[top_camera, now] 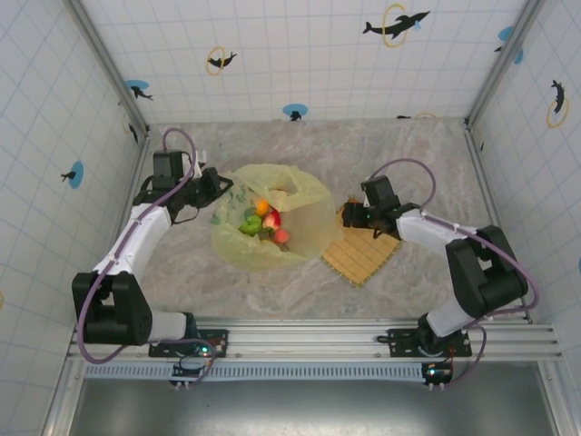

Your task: Place the fruits into the plastic bag

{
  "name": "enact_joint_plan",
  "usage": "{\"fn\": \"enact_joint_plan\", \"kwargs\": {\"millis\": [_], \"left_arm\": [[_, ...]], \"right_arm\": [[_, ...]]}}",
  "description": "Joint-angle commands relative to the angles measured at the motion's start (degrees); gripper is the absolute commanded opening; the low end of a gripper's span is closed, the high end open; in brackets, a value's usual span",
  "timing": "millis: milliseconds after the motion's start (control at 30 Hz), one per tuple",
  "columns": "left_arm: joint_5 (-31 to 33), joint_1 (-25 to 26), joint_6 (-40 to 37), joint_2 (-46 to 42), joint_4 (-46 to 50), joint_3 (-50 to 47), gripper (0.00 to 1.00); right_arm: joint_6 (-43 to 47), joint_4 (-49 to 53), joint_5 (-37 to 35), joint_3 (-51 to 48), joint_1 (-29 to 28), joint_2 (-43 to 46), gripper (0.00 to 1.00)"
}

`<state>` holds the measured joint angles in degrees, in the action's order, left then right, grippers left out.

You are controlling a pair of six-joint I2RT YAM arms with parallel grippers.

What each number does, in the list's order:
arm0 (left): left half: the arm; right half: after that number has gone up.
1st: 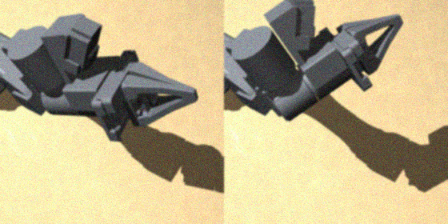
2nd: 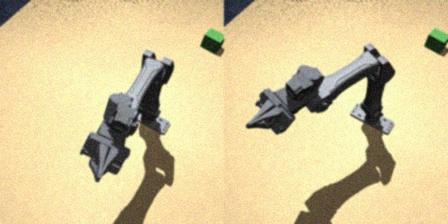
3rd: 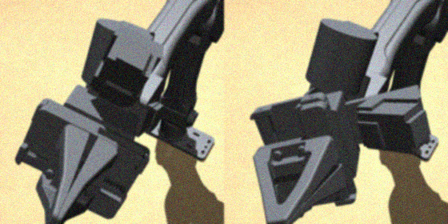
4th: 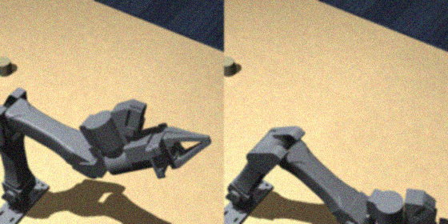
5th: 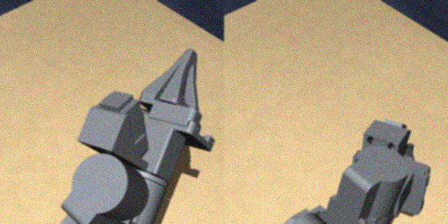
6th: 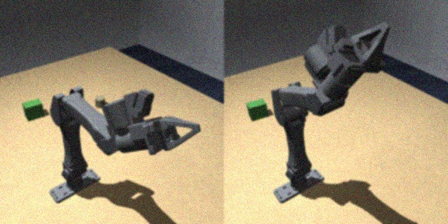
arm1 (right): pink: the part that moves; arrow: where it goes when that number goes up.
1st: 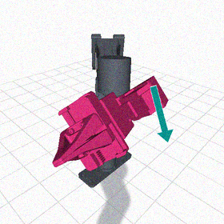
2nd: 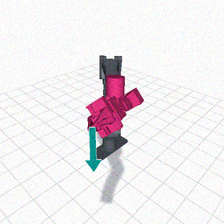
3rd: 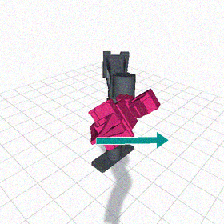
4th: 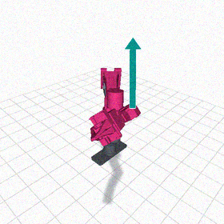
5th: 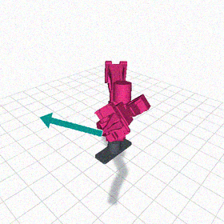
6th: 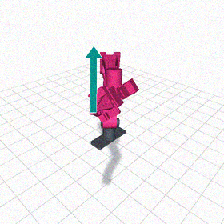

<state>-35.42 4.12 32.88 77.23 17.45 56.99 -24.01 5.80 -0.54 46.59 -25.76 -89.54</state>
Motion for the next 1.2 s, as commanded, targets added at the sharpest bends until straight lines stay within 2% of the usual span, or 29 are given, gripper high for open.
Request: {"fn": "enact_joint_plan", "kwargs": {"millis": [0,300,600,700,933,1067,1167], "left_arm": [[-0.75,-0.15,0.18,-0.66,-0.84,-0.30,0.00],[-0.78,-0.19,0.23,-1.46,-0.68,-0.08,0.00],[-0.70,-0.17,0.08,-1.73,-0.15,0.31,0.00],[-0.70,-0.21,0.16,-1.73,-0.23,0.48,0.00],[-1.03,-0.16,0.08,-1.91,-0.32,0.14,0.00],[-1.14,-0.16,0.29,-2.09,-0.69,-0.47,0.00],[-1.23,-0.16,0.48,-2.09,-0.84,-0.57,0.00]], "right_arm": [[-0.19,-1.95,0.71,3.10,-0.08,-2.06,0.89],[1.38,0.59,-1.65,7.05,-0.18,-6.65,0.81],[1.76,0.91,-2.45,7.49,-0.37,-6.76,0.62],[2.17,1.47,-2.59,7.08,-0.39,-4.92,0.59],[3.70,3.03,-3.88,2.47,-0.17,6.38,0.55],[5.47,3.09,-4.18,-2.41,-0.24,18.40,0.53],[6.22,1.66,-1.52,-5.36,-0.54,27.83,0.52]]}}
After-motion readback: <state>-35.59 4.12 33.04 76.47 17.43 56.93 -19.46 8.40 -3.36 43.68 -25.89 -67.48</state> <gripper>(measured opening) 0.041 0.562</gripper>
